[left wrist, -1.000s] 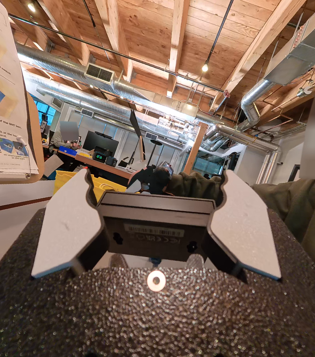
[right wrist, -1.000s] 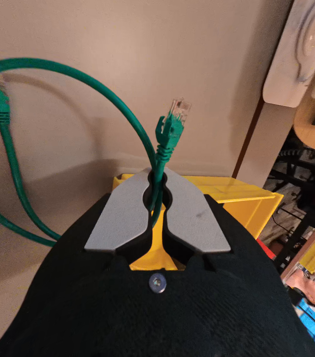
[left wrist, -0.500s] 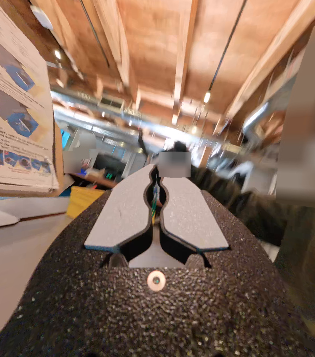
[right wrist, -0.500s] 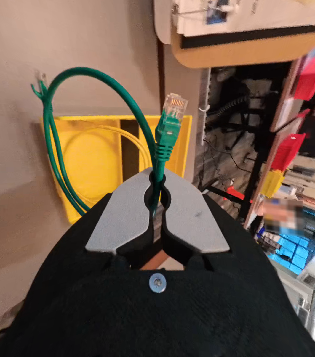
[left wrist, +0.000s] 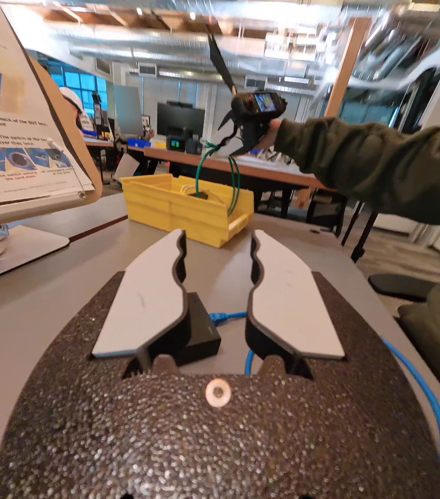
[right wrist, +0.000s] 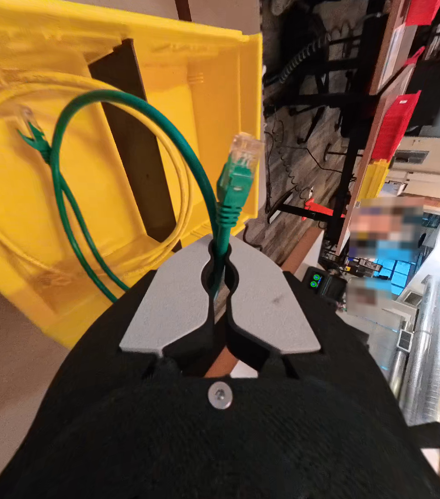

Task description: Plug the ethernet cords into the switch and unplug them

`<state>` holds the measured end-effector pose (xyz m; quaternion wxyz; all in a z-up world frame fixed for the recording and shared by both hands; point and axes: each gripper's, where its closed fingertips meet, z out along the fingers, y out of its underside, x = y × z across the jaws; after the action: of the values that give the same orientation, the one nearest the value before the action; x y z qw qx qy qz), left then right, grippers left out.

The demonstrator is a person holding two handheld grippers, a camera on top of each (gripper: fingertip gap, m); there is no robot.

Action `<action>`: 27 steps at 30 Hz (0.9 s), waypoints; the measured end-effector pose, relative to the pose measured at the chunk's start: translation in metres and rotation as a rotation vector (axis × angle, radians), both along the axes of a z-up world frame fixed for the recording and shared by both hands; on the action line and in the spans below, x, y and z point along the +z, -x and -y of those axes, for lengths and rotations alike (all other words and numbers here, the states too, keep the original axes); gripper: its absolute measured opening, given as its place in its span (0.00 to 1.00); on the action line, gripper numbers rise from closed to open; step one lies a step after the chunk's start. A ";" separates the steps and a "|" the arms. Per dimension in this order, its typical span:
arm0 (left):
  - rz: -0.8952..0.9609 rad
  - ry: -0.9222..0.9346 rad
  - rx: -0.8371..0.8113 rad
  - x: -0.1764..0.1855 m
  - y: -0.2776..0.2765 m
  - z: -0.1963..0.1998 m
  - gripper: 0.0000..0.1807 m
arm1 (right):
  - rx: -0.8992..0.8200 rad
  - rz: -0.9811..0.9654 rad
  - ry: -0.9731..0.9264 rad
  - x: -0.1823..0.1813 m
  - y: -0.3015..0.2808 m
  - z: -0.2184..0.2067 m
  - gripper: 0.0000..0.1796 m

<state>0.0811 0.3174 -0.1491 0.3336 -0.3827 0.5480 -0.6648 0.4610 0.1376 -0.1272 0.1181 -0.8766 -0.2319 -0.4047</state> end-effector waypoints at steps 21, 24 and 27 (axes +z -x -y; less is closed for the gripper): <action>-0.190 -0.190 0.134 -0.045 -0.015 -0.013 0.52 | -0.068 -0.963 -0.392 -0.156 0.321 -0.164 0.57; -0.241 -0.238 0.128 -0.055 -0.012 -0.014 0.52 | -0.038 -0.984 -0.375 -0.161 0.331 -0.167 0.58; -0.353 -0.310 0.100 -0.076 -0.012 -0.016 0.52 | 0.002 -0.920 -0.351 -0.159 0.325 -0.152 0.58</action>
<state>0.0932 0.3330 -0.2246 0.3201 -0.4639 0.6735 -0.4782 0.1357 0.2892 -0.2865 0.3546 -0.9311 -0.0850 -0.0084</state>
